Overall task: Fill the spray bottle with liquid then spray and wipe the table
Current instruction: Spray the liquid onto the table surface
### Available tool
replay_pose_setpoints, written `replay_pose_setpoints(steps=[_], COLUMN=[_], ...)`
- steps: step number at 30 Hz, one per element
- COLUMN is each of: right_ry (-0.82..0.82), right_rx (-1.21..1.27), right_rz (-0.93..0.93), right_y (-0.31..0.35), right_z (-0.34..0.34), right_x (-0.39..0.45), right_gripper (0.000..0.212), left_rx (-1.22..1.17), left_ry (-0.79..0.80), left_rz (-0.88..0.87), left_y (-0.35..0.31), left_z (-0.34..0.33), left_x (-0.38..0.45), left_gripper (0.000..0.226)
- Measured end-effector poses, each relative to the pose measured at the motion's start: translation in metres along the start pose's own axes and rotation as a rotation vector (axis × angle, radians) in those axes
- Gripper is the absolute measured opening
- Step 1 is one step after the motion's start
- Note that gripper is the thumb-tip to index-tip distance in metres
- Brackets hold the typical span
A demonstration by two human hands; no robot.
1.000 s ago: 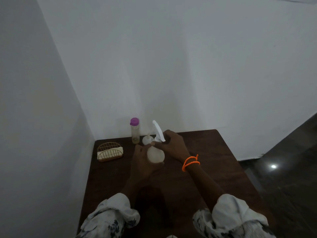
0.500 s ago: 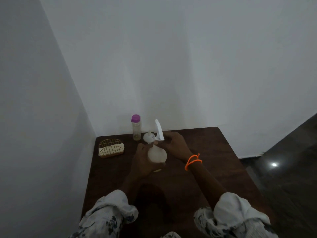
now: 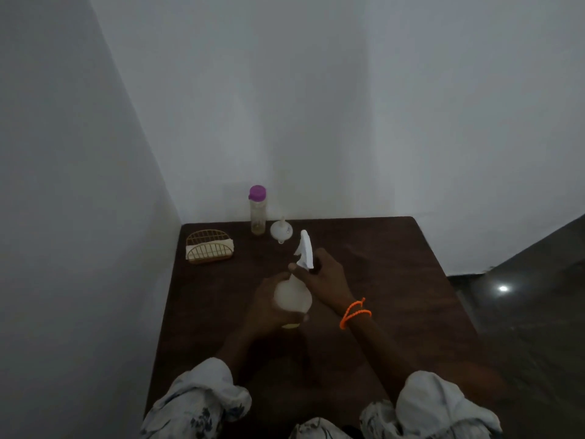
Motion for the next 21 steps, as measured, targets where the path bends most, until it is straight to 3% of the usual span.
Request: replay_pose_setpoints(steps=[4,12,17,21], right_ry=[-0.010,-0.009,0.157,0.142], right_rx=[-0.069,-0.122,0.123,0.111], right_rz=[-0.087,-0.230,-0.413,-0.386], right_y=[-0.024,-0.066,-0.079,-0.086], right_z=[-0.016,-0.040,-0.037,-0.041], right_x=[-0.011,-0.033,-0.039,-0.047], right_gripper=[0.045,0.044,0.033,0.035], left_rx=[0.011,-0.029,0.036,0.076], left_ry=[0.120,0.010,0.168,0.169], left_rz=[0.110,0.288,0.330,0.348], left_y=[0.009,0.032,0.043,0.042], left_z=[-0.011,-0.055,-0.048,-0.051], left_x=[-0.015,-0.053,-0.048,-0.051], left_gripper=[0.101,0.089,0.097,0.097])
Point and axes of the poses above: each hand's wrist, its own x-axis towards the middle knuckle, its own z-axis out of the back of the hand, y = z × x, the point moved 1 cm from there along x, towards the middle knuckle, and after that the axes turned 3 degrees about x, right-handed, at the moved point
